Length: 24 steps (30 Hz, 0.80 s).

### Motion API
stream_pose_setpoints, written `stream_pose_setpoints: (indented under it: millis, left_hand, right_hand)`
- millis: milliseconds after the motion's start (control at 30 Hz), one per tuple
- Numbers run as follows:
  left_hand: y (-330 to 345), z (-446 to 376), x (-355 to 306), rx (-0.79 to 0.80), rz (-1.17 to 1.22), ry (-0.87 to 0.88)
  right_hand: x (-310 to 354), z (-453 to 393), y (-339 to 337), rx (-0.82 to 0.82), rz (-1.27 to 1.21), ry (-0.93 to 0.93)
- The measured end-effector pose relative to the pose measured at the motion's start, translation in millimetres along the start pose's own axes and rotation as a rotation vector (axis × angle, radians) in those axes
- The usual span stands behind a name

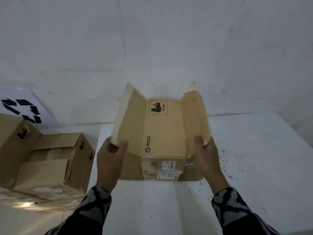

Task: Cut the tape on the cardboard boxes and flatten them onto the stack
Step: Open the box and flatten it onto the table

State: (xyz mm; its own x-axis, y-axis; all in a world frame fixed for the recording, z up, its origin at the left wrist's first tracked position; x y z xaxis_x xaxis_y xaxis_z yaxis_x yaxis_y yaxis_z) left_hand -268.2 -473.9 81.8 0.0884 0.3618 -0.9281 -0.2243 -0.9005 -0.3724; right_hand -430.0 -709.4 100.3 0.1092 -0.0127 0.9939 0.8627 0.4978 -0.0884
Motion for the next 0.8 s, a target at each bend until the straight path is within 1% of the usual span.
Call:
stream_pose_setpoints:
  millis: [67,100,133,167,233,300,367,400,467,500,533,600,667,733,800]
  left_hand:
    - [17,10,-35,0.135,-0.174,0.231]
    - [28,17,-47,0.214,-0.226,0.306]
    - [37,21,-54,0.280,-0.218,0.342]
    - [42,23,-56,0.329,-0.180,0.344]
    - [46,19,-51,0.349,-0.159,0.325]
    - [44,9,-46,0.350,-0.197,0.334]
    - [38,-11,-37,0.271,-0.295,0.315]
    - [37,-23,-27,0.277,-0.361,0.286]
    - [40,-40,-8,0.430,-0.459,0.230]
    - [42,-45,-1,0.516,-0.490,0.235]
    - [41,-50,2,0.562,-0.523,0.270]
    - [33,-64,4,0.553,-0.687,0.393]
    - [19,-75,-1,0.538,-0.988,0.531]
    - [12,-76,-2,0.611,-1.233,0.616]
    - [16,-61,-6,0.734,-1.298,0.615]
  right_hand:
    - [15,15,24,0.230,0.029,-0.108]
    - [16,24,36,0.321,0.054,-0.143]
    - [15,31,47,0.364,0.119,-0.181]
    - [10,34,55,0.359,0.235,-0.231]
    - [2,36,66,0.251,0.394,-0.301]
    - [-2,32,69,0.127,0.380,-0.315]
    - [-4,29,71,0.077,0.370,-0.350]
    - [-4,28,70,0.067,0.360,-0.364]
    - [-4,25,67,0.066,0.318,-0.346]
    - [-4,24,64,0.081,0.306,-0.320]
    - [-4,23,62,0.104,0.306,-0.292]
    - [-3,19,55,0.141,0.345,-0.267]
    - [-1,14,48,0.166,0.448,-0.264]
    - [1,8,42,0.207,0.586,-0.246]
    - [4,3,41,0.255,0.712,-0.242]
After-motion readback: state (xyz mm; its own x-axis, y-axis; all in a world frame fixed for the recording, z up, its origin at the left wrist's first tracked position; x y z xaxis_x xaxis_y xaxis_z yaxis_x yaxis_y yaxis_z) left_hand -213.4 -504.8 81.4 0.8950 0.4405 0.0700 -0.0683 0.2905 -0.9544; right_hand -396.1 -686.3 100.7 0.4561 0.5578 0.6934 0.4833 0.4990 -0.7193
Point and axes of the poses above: each hand's wrist, its own z-axis away from the middle knuckle, its own y-axis out of the palm, x = y × z, the point moved 4 cm from there along -z, towards the middle knuckle, and after that the axes turned 12 degrees about -z, right-handed, at the moved point
